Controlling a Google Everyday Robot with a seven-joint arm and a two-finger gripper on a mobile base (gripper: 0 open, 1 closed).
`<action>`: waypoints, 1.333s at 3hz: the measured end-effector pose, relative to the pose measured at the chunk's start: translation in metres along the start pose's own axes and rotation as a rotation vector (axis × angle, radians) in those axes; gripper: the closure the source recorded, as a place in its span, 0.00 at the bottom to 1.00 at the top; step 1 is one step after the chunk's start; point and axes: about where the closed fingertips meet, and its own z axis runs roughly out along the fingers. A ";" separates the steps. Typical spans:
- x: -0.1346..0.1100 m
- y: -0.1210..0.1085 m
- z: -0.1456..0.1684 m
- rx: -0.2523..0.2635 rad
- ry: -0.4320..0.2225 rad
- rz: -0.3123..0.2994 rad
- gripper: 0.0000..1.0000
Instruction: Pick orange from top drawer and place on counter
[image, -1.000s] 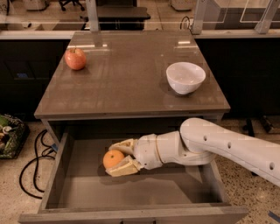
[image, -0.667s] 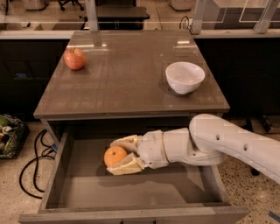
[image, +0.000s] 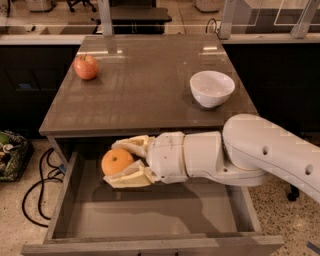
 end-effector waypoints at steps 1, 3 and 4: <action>-0.031 -0.017 0.016 0.029 -0.041 -0.006 1.00; -0.073 -0.071 0.057 0.088 -0.079 0.013 1.00; -0.069 -0.099 0.065 0.137 -0.094 0.054 1.00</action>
Offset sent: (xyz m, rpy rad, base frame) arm 0.0816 0.0800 0.0621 0.1131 0.0041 -0.0782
